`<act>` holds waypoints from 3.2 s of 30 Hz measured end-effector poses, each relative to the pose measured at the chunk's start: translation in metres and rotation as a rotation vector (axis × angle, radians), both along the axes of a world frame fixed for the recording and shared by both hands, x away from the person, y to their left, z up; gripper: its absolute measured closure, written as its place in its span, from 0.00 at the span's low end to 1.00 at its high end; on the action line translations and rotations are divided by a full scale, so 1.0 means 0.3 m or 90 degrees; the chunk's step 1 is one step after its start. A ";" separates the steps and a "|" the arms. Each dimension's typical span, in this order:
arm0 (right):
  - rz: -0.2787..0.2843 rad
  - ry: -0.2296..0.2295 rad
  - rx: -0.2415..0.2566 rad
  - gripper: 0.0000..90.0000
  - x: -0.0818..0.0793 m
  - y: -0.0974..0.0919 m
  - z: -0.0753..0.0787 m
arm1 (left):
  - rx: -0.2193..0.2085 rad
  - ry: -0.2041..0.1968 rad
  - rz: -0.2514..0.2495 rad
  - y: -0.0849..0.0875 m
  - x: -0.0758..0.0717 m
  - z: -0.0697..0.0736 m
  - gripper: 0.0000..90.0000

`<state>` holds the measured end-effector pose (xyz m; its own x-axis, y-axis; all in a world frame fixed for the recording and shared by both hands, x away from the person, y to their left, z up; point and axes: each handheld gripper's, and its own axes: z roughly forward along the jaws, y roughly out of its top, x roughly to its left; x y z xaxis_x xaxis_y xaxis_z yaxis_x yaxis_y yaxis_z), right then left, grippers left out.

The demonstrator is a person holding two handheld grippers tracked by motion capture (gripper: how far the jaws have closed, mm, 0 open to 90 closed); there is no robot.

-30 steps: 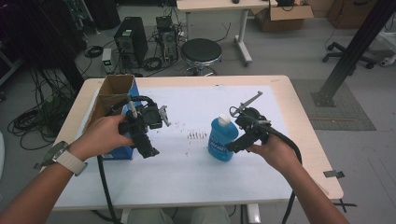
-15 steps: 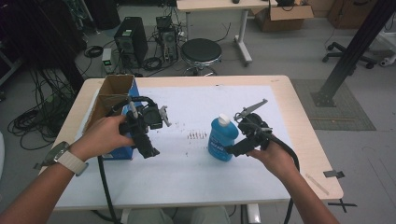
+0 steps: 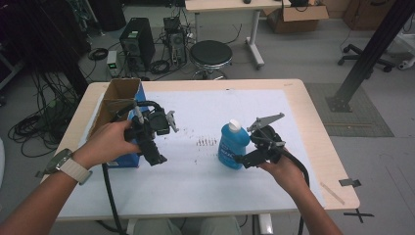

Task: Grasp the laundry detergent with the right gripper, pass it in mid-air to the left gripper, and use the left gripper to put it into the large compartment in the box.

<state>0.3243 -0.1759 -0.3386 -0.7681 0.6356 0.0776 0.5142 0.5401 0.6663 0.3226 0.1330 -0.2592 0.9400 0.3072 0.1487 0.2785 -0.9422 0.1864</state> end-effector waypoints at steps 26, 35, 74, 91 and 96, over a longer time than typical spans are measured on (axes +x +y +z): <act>-0.011 -0.085 0.101 0.08 -0.028 -0.040 -0.106 | 0.004 0.004 0.000 -0.003 0.006 -0.003 0.06; -0.012 -0.101 0.126 0.08 -0.036 -0.045 -0.125 | 0.004 0.003 0.002 0.000 0.007 -0.003 0.06; -0.031 -0.119 0.172 0.08 0.004 -0.011 -0.198 | 0.001 0.002 0.004 0.004 0.015 -0.007 0.06; -0.042 -0.124 0.185 0.12 0.029 0.019 -0.223 | -0.001 0.002 0.008 0.010 0.016 -0.007 0.06; -0.045 -0.130 0.181 0.16 0.029 0.018 -0.224 | -0.001 0.002 0.008 0.009 0.016 -0.007 0.06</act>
<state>0.3331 -0.1706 -0.4057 -0.7414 0.6624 0.1080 0.3835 0.2862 0.8781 0.3275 0.1357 -0.2613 0.9366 0.3189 0.1453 0.2905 -0.9384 0.1869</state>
